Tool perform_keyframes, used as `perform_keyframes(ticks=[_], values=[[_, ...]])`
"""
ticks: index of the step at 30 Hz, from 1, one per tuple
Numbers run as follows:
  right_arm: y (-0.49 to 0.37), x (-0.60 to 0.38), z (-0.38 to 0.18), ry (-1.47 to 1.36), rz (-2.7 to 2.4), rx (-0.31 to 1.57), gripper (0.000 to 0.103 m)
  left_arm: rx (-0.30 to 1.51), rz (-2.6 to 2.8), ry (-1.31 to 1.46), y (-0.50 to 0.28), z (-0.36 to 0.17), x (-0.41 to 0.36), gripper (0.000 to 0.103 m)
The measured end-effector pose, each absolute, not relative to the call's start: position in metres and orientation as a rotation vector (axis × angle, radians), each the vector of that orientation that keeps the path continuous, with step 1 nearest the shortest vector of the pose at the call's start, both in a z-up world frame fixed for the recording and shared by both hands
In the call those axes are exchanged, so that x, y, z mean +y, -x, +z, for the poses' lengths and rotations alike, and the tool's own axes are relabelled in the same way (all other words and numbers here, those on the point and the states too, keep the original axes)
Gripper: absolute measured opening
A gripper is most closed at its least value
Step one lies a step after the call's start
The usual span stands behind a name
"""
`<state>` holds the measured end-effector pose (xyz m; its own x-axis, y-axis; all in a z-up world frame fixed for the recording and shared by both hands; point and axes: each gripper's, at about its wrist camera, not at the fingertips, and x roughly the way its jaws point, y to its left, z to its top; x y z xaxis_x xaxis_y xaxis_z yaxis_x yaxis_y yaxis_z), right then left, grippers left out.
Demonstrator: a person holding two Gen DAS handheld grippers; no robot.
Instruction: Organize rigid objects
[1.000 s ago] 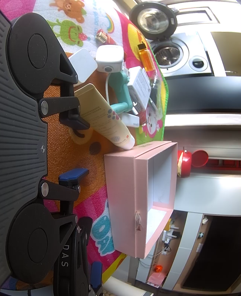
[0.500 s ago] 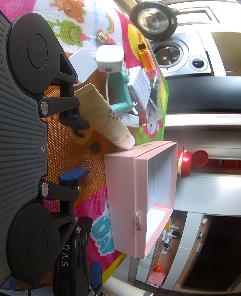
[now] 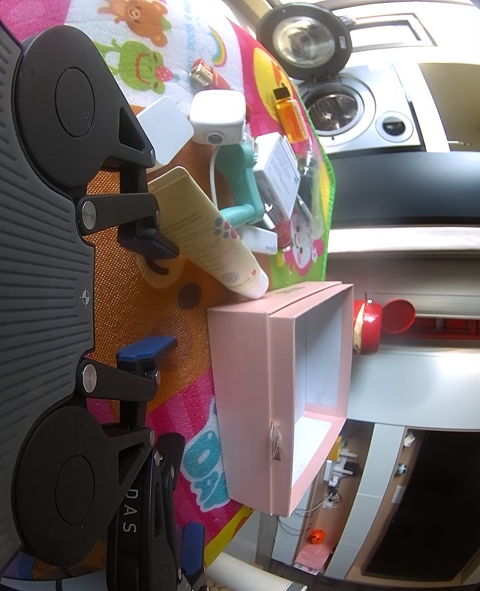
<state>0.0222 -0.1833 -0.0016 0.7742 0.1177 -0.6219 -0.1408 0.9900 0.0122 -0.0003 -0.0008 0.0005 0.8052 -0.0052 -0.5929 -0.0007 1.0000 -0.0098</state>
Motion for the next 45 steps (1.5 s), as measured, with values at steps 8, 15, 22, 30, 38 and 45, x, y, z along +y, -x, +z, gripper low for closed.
perform_keyframes(ticks=[8, 15, 22, 30, 38, 45], values=[[-0.022, -0.183, -0.002, 0.037, 0.140, 0.672, 0.103, 0.635, -0.001, 0.005, 0.000, 0.000, -0.001, 0.051], [-0.022, -0.183, -0.001, 0.038, 0.139, 0.671, 0.103, 0.634, -0.001, 0.002, 0.000, 0.000, -0.002, 0.051], [-0.022, -0.184, -0.001, 0.037, 0.140, 0.672, 0.103, 0.634, 0.002, -0.006, -0.001, 0.000, -0.003, 0.051], [-0.023, -0.184, 0.000, 0.030, 0.143, 0.675, 0.103, 0.634, 0.002, -0.006, -0.001, 0.000, -0.003, 0.051], [-0.035, -0.190, 0.011, 0.082, 0.239, 0.774, 0.103, 0.605, -0.071, 0.089, 0.024, 0.017, 0.026, 0.047], [-0.033, -0.185, 0.010, 0.090, 0.223, 0.783, 0.103, 0.667, 0.126, 0.251, 0.039, 0.043, 0.110, 0.045]])
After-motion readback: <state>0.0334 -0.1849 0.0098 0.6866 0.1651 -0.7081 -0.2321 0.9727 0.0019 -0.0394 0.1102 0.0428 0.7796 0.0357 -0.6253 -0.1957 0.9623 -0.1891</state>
